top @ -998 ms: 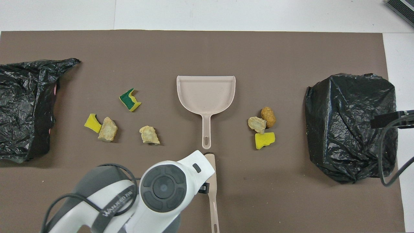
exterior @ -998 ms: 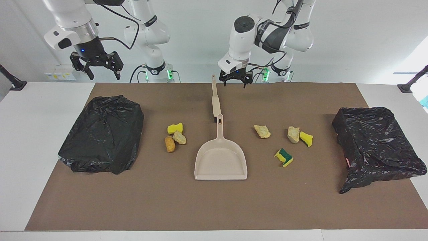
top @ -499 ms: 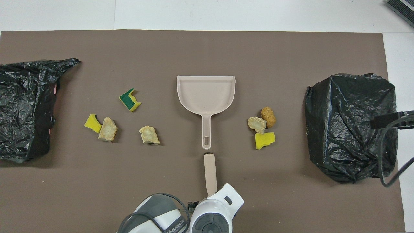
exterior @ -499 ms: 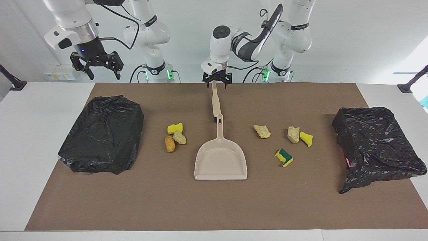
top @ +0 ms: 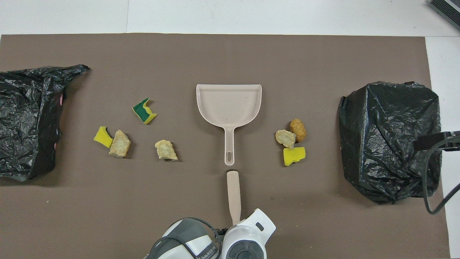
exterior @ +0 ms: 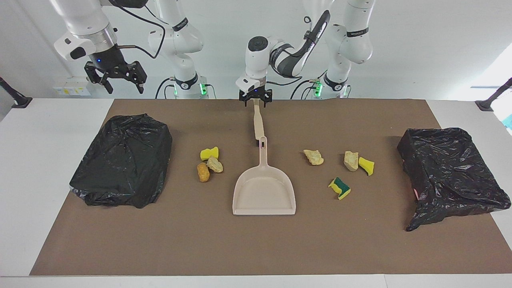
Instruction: Sweep and dump trash in bin
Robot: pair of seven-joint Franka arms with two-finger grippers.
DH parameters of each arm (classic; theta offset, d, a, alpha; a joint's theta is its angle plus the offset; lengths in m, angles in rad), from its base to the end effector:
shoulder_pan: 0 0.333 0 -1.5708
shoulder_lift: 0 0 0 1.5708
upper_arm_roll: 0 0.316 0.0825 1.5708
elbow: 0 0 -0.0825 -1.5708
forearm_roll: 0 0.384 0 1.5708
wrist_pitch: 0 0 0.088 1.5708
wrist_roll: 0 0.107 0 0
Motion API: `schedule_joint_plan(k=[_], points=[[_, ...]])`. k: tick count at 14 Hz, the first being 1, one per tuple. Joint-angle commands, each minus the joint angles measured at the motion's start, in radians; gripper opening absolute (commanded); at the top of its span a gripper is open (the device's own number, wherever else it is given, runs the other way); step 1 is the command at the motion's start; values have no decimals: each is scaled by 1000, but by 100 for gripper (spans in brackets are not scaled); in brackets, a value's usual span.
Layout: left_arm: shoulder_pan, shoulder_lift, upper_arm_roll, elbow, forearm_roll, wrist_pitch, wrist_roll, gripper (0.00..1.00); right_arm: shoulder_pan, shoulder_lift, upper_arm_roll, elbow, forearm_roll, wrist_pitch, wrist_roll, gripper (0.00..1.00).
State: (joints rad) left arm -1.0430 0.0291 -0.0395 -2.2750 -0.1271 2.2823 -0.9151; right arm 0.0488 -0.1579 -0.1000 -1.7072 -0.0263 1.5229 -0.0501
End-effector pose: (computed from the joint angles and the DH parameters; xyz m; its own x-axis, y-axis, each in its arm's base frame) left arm 0.2404 -0.4588 0.3420 0.9922 -0.0846 -0.0913 -0.0814 -0.9960 0.0377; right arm 0.4983 -0.0327 0.6391 0.9996 -0.0007 -0.0277 -0.0004 -1.0000 0.0092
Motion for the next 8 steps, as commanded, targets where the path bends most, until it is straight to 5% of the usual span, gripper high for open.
schedule_joint_plan(k=[1, 2, 8], points=[[-25, 5, 21, 8, -17, -1, -57, 23, -12, -25, 3, -25, 8, -7, -33, 100], [-19, -4, 21, 11, -17, -13, -59, 0, -12, -25, 3, -25, 8, -7, -33, 100], [98, -54, 36, 77, -6, -236, -48, 0, -12, -25, 3, -25, 8, -7, -33, 100]])
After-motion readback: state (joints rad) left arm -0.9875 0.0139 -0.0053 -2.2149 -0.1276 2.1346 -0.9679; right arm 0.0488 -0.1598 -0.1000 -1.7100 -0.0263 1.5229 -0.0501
